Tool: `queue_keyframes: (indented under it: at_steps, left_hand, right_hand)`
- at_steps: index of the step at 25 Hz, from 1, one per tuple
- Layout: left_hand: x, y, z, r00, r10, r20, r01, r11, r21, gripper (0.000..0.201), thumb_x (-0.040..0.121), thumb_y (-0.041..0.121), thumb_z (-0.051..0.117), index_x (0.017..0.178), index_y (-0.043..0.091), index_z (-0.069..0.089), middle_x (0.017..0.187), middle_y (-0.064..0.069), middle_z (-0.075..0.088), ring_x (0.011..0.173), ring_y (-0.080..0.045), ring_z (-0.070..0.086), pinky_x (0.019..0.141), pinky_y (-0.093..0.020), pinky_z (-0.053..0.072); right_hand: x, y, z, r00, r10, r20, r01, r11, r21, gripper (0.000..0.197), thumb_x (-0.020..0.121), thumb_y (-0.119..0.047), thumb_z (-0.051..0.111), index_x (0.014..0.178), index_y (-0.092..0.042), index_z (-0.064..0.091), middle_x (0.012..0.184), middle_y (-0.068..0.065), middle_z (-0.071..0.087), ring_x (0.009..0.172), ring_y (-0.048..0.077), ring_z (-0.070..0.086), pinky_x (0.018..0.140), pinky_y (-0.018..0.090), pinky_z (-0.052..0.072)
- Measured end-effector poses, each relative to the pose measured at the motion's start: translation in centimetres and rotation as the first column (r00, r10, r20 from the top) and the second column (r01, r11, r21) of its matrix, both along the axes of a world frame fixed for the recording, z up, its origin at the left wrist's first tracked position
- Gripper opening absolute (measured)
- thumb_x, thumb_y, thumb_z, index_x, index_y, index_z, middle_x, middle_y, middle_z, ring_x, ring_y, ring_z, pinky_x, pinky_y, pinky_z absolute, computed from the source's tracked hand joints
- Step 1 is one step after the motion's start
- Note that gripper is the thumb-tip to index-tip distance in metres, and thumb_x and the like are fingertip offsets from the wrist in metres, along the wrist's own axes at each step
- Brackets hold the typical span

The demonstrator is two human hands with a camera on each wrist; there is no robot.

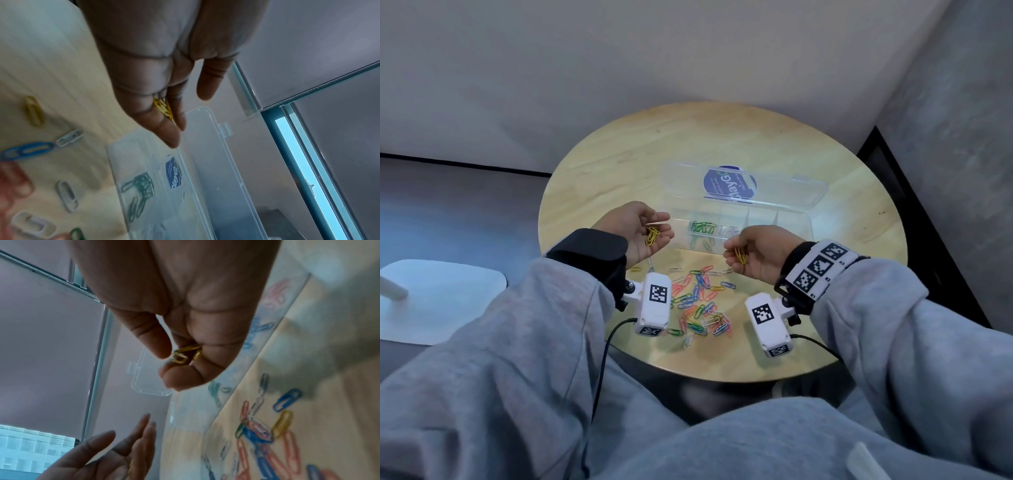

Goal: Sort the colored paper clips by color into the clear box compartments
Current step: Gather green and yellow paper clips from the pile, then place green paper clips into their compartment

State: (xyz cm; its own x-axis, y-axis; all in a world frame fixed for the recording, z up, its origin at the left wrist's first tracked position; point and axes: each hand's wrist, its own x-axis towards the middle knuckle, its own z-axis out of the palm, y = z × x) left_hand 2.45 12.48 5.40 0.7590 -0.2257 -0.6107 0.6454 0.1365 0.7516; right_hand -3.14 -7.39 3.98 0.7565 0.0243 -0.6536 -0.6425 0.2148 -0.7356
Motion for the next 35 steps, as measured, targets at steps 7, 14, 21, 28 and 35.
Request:
queue_keyframes:
  at_steps: [7,14,21,28,35]
  left_hand:
    - [2.9,-0.9,0.4,1.000,-0.024,0.020,0.024,1.000,-0.001,0.036,0.098,0.027,0.031,0.088,0.004,0.057,0.081,-0.009,0.049,0.073,-0.019,0.053,0.072,-0.025,0.048]
    - [5.4,-2.3,0.4,0.999,-0.038,0.012,0.038,0.999,0.007,0.038,0.097,0.034,0.035,0.092,0.005,0.059,0.093,-0.008,0.050,0.093,-0.017,0.052,0.089,-0.027,0.044]
    - [4.6,-3.1,0.5,0.986,-0.129,0.109,0.113,0.983,0.144,0.023,0.097,0.025,0.042,0.088,0.012,0.059,0.085,-0.002,0.054,0.080,-0.016,0.057,0.075,-0.023,0.048]
    - [0.5,-6.4,-0.9,0.601,-0.781,0.169,0.467,0.515,0.719,0.009,0.091,0.014,0.054,0.096,0.015,0.060,0.076,0.002,0.055,0.063,-0.011,0.054,0.056,-0.021,0.043]
    - [-1.6,-8.6,-4.9,0.323,-0.902,-0.287,0.416,-0.138,0.899,0.027,0.077,0.011,0.062,0.103,0.015,0.069,0.105,-0.001,0.069,0.093,-0.020,0.062,0.070,-0.024,0.043]
  right_hand:
    - [4.3,2.3,1.9,0.999,-0.027,0.036,0.025,0.998,0.066,0.022,0.091,0.003,0.029,0.087,0.001,0.051,0.086,0.017,0.052,0.074,0.023,0.056,0.067,0.026,0.056]
    - [7.7,4.4,2.3,0.998,-0.031,0.052,0.025,0.995,0.097,0.021,0.085,0.008,0.030,0.079,-0.009,0.041,0.071,0.010,0.039,0.061,0.018,0.042,0.061,0.024,0.042]
    - [6.4,3.0,2.0,0.993,0.060,0.103,-0.053,0.996,-0.077,0.030,0.092,0.001,0.038,0.117,-0.001,0.055,0.096,0.014,0.060,0.114,0.042,0.056,0.078,0.026,0.048]
    - [0.2,-3.1,1.5,0.793,0.606,-0.070,-0.427,0.470,-0.772,0.015,0.086,-0.010,0.054,0.092,-0.023,0.060,0.083,-0.007,0.057,0.077,0.010,0.054,0.072,0.023,0.045]
    - [-4.7,-5.5,-3.6,0.542,0.670,-0.508,-0.643,-0.059,-0.764,0.024,0.075,-0.013,0.070,0.095,-0.023,0.061,0.073,-0.014,0.049,0.081,0.015,0.053,0.057,0.022,0.040]
